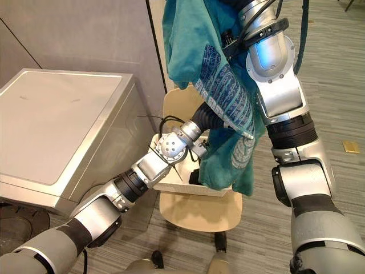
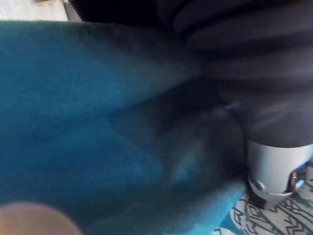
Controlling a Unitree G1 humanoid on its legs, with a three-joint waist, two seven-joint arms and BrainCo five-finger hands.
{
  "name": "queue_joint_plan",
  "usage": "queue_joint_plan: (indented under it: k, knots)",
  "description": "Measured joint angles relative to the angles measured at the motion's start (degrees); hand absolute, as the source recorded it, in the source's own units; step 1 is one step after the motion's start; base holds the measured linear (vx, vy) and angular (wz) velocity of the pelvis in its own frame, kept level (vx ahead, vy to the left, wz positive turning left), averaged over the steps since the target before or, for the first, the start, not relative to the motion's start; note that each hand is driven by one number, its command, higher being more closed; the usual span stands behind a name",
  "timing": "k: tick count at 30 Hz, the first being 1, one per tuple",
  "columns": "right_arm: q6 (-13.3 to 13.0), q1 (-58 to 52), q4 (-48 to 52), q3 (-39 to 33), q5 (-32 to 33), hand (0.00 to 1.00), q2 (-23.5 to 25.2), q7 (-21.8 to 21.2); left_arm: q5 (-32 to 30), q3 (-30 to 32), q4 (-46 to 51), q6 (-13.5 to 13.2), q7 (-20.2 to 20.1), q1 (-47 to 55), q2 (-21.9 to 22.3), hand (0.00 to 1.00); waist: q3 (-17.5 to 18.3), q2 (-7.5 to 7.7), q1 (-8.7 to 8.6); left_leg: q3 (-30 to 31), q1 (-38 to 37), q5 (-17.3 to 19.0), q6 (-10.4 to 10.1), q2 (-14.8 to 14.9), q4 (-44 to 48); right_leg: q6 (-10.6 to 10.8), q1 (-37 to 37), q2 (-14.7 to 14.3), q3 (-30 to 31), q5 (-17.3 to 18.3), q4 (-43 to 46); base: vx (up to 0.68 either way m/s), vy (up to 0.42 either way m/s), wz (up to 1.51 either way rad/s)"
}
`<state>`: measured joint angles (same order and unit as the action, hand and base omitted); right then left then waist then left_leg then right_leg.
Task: Pick up the laundry basket with both hands and put the clothes into the washing machine.
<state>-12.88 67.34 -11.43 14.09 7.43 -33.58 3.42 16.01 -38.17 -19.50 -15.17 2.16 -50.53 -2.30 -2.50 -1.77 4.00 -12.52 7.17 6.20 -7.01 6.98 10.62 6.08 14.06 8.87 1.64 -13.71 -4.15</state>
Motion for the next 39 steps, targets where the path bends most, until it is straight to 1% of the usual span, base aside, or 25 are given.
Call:
queue_joint_plan:
  k: [12, 13, 15, 16, 19, 21, 22, 23, 25, 27, 28, 29, 30, 32, 33, 34, 35, 36, 37, 39]
  knots:
    - [0.06, -0.13, 0.01, -0.57, -0.04, 1.0, 0.03, 0.0, 1.19, 0.25, 2.07, 0.1, -0.29, -0.93, -0.33, 1.0, 0.35, -0.38, -0.05, 0.25, 0.06, 0.17, 0.02, -0.25, 0.18, -0.09, 0.06, 0.2, 0.07, 0.32, -0.13, -0.01, -0.002, 0.0]
    - [0.07, -0.35, 0.01, -0.98, -0.05, 1.0, 0.02, 0.0, 1.19, 0.36, 2.26, 0.21, -0.63, -0.93, -0.87, 1.0, 0.45, -0.48, -0.03, 0.44, 0.03, 0.16, 0.02, -0.47, -0.07, 0.48, 0.13, 0.32, 0.05, 0.74, -0.2, 0.0, 0.0, 0.0]
    - [0.09, -1.1, 0.08, -2.18, -0.06, 1.0, -0.03, -0.01, 1.19, 0.46, 2.26, 0.34, -0.84, -0.93, -1.59, 1.0, 0.74, -0.61, -0.03, 1.07, -0.03, 0.13, 0.04, -0.83, -0.47, 0.6, 0.2, 0.47, 0.02, 0.65, -0.31, 0.0, 0.0, 0.0]
    - [0.09, -2.91, 0.45, -4.19, -0.06, 0.0, -0.54, 0.03, 1.19, 0.53, 2.36, 0.4, -1.02, -0.92, -2.25, 1.0, 1.02, -0.56, -0.03, 1.43, -0.04, 0.13, 0.05, -0.94, -0.64, 0.83, 0.18, 0.53, -0.03, 0.33, -0.32, 0.0, 0.0, 0.0]
    - [0.34, -6.38, 1.74, -8.33, -0.05, 0.0, -1.95, 0.11, 1.17, 2.23, 3.8, 0.89, -1.49, -0.17, -4.1, 1.0, 1.06, -0.5, -0.07, 1.69, -0.11, 0.13, 0.05, -1.12, -0.85, 0.93, 0.17, 0.65, -0.02, 0.28, -0.32, 0.0, 0.0, 0.0]
    - [0.7, -10.99, 3.24, -13.88, -0.03, 0.0, -4.31, 0.14, 1.19, 6.86, 4.81, 1.02, -2.03, 2.73, -6.06, 1.0, 1.12, -0.4, -0.1, 1.78, -0.92, 0.11, 0.08, -1.21, -1.88, 1.1, -0.09, 0.59, 0.01, 0.31, -0.31, 0.0, 0.0, 0.0]
    - [0.81, -12.51, 4.2, -15.64, -0.02, 0.0, -4.88, 0.16, 1.19, 7.86, 5.37, 1.09, -2.02, 3.87, -6.75, 1.0, 1.12, -0.4, -0.13, 1.79, -1.15, 0.11, 0.08, -1.2, -2.04, 1.18, -0.26, 0.55, 0.01, 0.38, -0.31, 0.03, -0.007, -0.04]
    - [0.83, -16.84, 7.11, -20.78, -0.03, 0.0, -5.98, 0.2, 1.17, 9.85, 7.27, 1.19, -2.09, 7.29, -8.7, 1.0, 1.25, -0.24, -0.15, 1.77, -1.66, 0.11, 0.08, -1.19, -2.66, 1.33, -0.42, 0.46, 0.06, 0.52, -0.31, 0.03, -0.008, -0.04]
    - [0.69, -22.78, 10.61, -26.47, -0.06, 0.0, -6.51, 0.25, 1.04, 11.07, 9.5, 1.36, -2.24, 11.05, -10.15, 1.0, 1.51, 0.15, -0.02, 1.62, -2.0, 0.11, 0.08, -1.13, -3.15, 1.36, -0.47, 0.33, 0.11, 0.57, -0.31, 0.03, -0.009, -0.05]
    - [0.36, -35.21, 15.27, -33.56, -0.03, 0.0, -5.34, 0.09, 0.97, 11.71, 14.68, 1.59, -3.04, 17.7, -10.78, 1.0, 1.99, 0.94, 0.09, 1.18, -3.07, -0.02, 0.21, -1.2, -4.4, 1.54, -0.72, 0.29, 0.19, 0.72, -0.24, 0.03, -0.005, -0.07]
    - [0.39, -38.52, 16.44, -35.2, -0.02, 0.0, -4.26, 0.06, 0.74, 11.71, 15.97, 1.62, -3.53, 19.54, -10.75, 1.0, 2.1, 1.07, 0.13, 1.03, -3.39, -0.03, 0.22, -1.22, -4.64, 1.57, -0.78, 0.29, 0.27, 0.89, -0.07, 0.03, 0.001, -0.07]
    - [0.42, -44.7, 18.97, -38.79, -0.02, 0.0, -1.01, 0.04, 0.25, 11.78, 18.93, 1.77, -4.55, 23.55, -10.74, 1.0, 2.21, 1.22, 0.11, 0.82, -3.82, -0.02, 0.22, -1.25, -4.9, 1.83, -0.84, 0.3, 0.4, 1.46, 0.46, 0.02, 0.001, -0.06]
    - [0.41, -47.57, 20.02, -40.33, 0.0, 0.0, 0.66, 0.0, 0.06, 11.77, 20.29, 1.89, -5.04, 25.48, -10.73, 1.0, 2.21, 1.22, 0.11, 0.67, -4.05, -0.02, 0.22, -1.23, -5.04, 1.91, -0.82, 0.28, 0.44, 1.66, 0.71, 0.02, -0.001, -0.06]
    - [0.71, -58.05, 22.68, -47.31, 1.47, 0.0, 8.35, 0.25, -0.36, 12.66, 24.81, 2.44, -7.13, 33.49, -10.2, 1.0, 2.22, 1.2, 0.26, 0.05, -5.06, -0.06, 0.26, -1.26, -5.84, 2.04, -0.7, 0.24, 0.77, 2.85, 1.79, 0.01, -0.007, -0.08]
    - [1.17, -61.84, 22.74, -51.03, 1.64, 0.0, 12.08, 0.94, -0.47, 14.52, 25.6, 2.53, -7.23, 36.9, -9.25, 1.0, 2.25, 1.15, 0.22, -0.22, -5.29, -0.04, 0.26, -1.21, -5.89, 1.99, -0.55, 0.2, 0.8, 3.42, 2.55, 0.0, -0.01, -0.06]
    - [1.41, -63.98, 22.77, -52.74, 1.65, 0.0, 14.08, 1.65, -0.53, 15.63, 26.03, 2.56, -7.28, 38.53, -8.8, 1.0, 2.26, 1.15, 0.22, -0.35, -5.41, -0.03, 0.26, -1.18, -5.94, 1.98, -0.4, 0.16, 0.81, 3.76, 2.98, 0.0, 0.0, 0.0]
    - [2.02, -67.96, 22.78, -54.9, 2.0, 0.0, 17.77, 2.03, -0.81, 17.51, 26.74, 2.57, -7.3, 41.29, -7.89, 1.0, 2.28, 1.17, 0.18, -0.45, -5.56, -0.02, 0.26, -1.1, -6.03, 2.06, -0.06, 0.07, 0.85, 4.56, 4.0, 0.0, 0.0, 0.0]
    - [2.13, -69.92, 22.78, -55.43, 2.53, 0.0, 19.65, 2.0, -0.89, 18.3, 27.02, 2.57, -7.31, 42.61, -7.66, 1.0, 2.38, 1.17, 0.12, -0.5, -5.57, -0.02, 0.25, -1.08, -6.08, 1.97, 0.27, 0.02, 0.9, 4.86, 4.53, 0.0, -0.012, -0.04]
    - [2.14, -73.93, 22.8, -55.76, 3.69, 0.0, 23.32, 1.99, -0.95, 19.52, 27.49, 2.65, -7.31, 45.07, -7.17, 1.0, 2.53, 1.08, 0.11, -0.74, -5.64, -0.01, 0.25, -1.05, -6.12, 1.96, 0.65, -0.02, 1.09, 5.29, 5.27, 0.0, -0.008, -0.09]
    - [2.14, -80.76, 22.6, -53.03, 4.46, 0.0, 30.15, 1.51, -1.01, 21.09, 28.82, 2.91, -7.46, 50.53, -4.82, 1.0, 3.26, 0.75, 0.09, -1.57, -5.79, 0.04, 0.32, -1.05, -6.2, 2.07, 1.49, -0.05, 1.62, 6.11, 6.68, 0.01, -0.007, -0.09]
